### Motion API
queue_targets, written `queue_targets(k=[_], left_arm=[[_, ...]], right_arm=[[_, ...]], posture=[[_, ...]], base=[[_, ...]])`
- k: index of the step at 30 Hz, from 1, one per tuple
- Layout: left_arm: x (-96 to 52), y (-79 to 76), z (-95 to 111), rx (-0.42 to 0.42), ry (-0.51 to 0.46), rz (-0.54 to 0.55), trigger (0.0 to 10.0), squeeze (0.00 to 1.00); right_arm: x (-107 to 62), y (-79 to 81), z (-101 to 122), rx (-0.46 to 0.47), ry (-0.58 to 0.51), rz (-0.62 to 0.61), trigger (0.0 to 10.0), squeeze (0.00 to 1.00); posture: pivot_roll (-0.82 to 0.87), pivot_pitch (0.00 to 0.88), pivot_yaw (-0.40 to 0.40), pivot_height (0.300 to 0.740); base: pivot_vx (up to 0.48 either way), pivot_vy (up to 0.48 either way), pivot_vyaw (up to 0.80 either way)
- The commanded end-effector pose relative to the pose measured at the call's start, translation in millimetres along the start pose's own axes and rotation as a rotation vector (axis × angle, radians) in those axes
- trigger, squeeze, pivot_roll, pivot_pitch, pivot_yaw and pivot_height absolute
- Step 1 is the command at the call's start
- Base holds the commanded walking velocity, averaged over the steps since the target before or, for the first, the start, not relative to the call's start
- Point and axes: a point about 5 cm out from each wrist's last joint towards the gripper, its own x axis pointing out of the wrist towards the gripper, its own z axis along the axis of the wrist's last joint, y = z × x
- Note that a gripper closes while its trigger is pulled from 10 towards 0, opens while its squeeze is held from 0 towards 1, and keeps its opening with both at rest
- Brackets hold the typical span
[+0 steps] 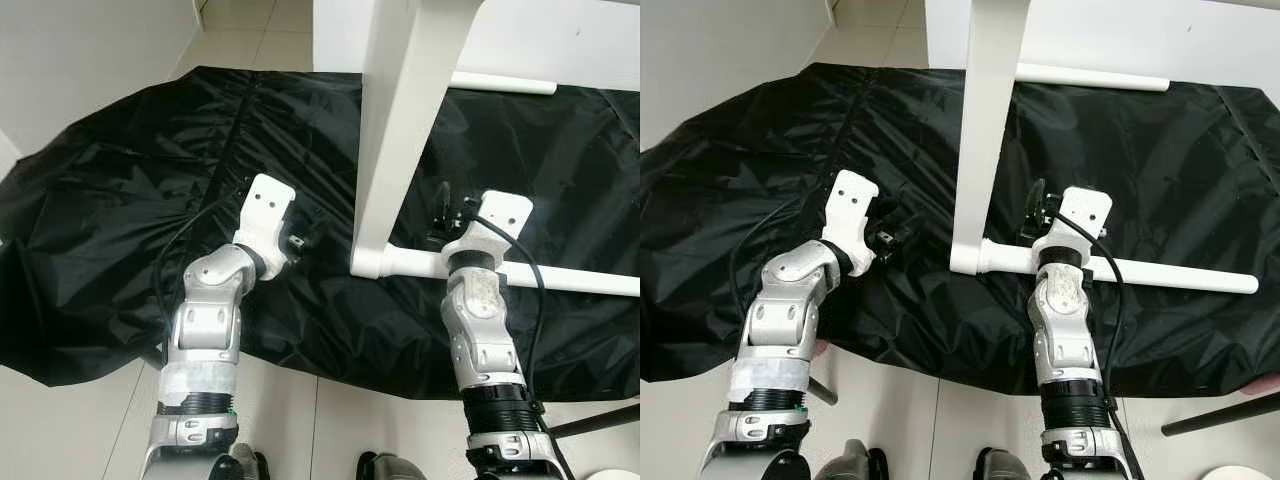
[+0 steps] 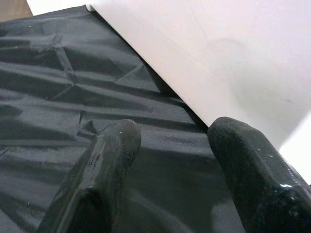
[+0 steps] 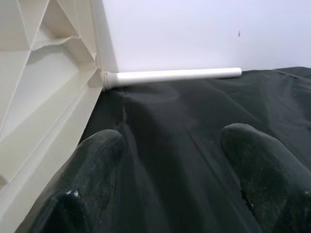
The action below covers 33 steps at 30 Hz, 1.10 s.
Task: Building children table
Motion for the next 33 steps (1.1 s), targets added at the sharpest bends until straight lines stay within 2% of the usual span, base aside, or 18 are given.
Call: queue_targets(k=[1,3,4,12,14,21,22,25,26,33], left_arm=[[-7.1,24.6,-8,-0.024,0.024,0.509,10.0,0.0],[-6.0,24.9,-12,-0.055,0.048,0.515,10.0,0.0],[-5.0,24.9,-17,-0.118,0.067,0.52,10.0,0.0],[-3.6,22.7,-17,-0.176,0.047,0.52,10.0,0.0],[-2.7,19.5,-15,-0.201,0.017,0.483,10.0,0.0],[-1.6,17.2,-14,-0.208,-0.005,0.458,10.0,0.0],[-1.2,15.9,-12,-0.169,-0.009,0.454,10.0,0.0],[-0.5,14.1,-11,-0.16,-0.014,0.443,10.0,0.0],[0.6,10.4,-10,-0.122,-0.026,0.419,10.0,0.0],[0.9,6.3,-10,-0.126,-0.044,0.417,10.0,0.0]], right_arm=[[-7.0,0.0,-6,-0.008,0.018,-0.013,10.0,0.0],[-10.3,0.4,-9,-0.027,0.03,-0.011,10.0,0.0],[-15.1,1.0,-13,-0.041,0.05,-0.012,10.0,0.0],[-17.6,1.5,-15,-0.027,0.067,-0.026,10.0,0.0],[-15.6,1.1,-15,-0.03,0.065,-0.031,10.0,0.0],[-14.1,1.5,-14,-0.034,0.06,-0.029,10.0,0.0],[-13.1,2.9,-11,-0.044,0.045,-0.026,10.0,0.0],[-12.5,3.9,-10,-0.048,0.035,-0.024,10.0,0.0],[-12.5,4.5,-8,-0.054,0.028,-0.022,10.0,0.0],[-15.7,7.8,-7,-0.061,0.021,-0.011,10.0,0.0]], posture=[[-0.11,0.127,0.066,0.74],[-0.11,0.131,0.071,0.74],[-0.11,0.131,0.074,0.74],[-0.11,0.119,0.069,0.74],[-0.11,0.115,0.068,0.74],[-0.1,0.113,0.067,0.74],[-0.1,0.11,0.068,0.74],[-0.11,0.106,0.071,0.74],[-0.11,0.104,0.071,0.74],[-0.11,0.095,0.076,0.74]], base=[[0.0,0.0,0.0],[0.0,0.0,0.0],[0.0,0.0,0.0],[0.0,0.0,0.0],[0.0,0.0,0.0],[0.0,0.0,0.0],[0.0,0.0,0.0],[0.0,0.0,0.0],[0.0,0.0,0.0],[0.0,0.0,0.0]])
